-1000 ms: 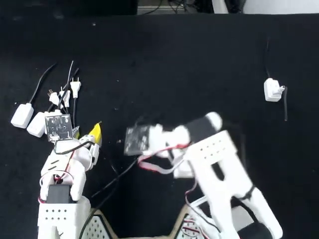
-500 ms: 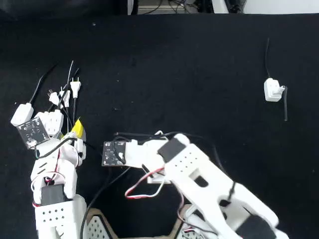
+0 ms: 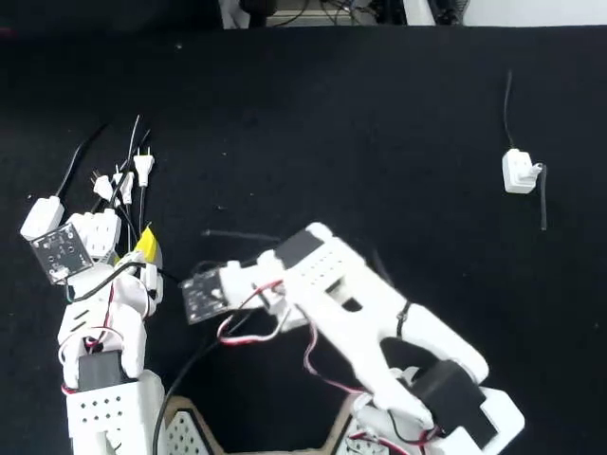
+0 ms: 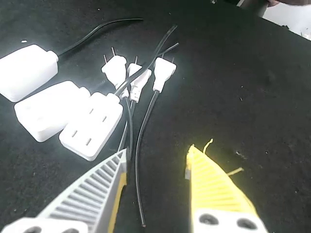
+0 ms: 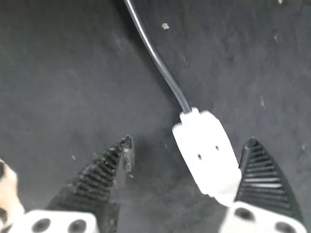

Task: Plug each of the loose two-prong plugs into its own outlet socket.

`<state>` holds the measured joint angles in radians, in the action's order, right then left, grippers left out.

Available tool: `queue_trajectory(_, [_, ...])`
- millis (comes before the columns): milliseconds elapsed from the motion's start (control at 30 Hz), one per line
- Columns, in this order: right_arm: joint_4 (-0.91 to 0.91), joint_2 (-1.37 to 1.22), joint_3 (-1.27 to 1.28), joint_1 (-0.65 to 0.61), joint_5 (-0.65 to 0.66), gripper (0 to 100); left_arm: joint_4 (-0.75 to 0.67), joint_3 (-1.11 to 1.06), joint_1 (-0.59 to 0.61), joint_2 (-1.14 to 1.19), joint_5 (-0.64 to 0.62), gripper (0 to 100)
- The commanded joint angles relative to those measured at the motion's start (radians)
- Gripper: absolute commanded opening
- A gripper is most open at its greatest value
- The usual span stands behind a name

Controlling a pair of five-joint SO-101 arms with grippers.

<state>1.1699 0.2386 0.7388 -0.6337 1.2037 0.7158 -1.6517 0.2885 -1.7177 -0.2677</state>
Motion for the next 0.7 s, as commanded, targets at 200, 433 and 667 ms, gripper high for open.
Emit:
queue_trajectory(200, [-0.149,0.001,0.038,0.124,0.097,33.2,-0.023,0.062,0.001,-0.009,-0.006,20])
queue_trajectory(433, [-0.282,-0.001,0.119,0.124,0.097,33.2,-0.023,0.062,-0.001,-0.009,-0.005,20])
queue_trajectory(667, [-0.328,-0.001,0.191,0.129,0.095,20.4,-0.025,0.062,-0.001,-0.009,-0.005,20])
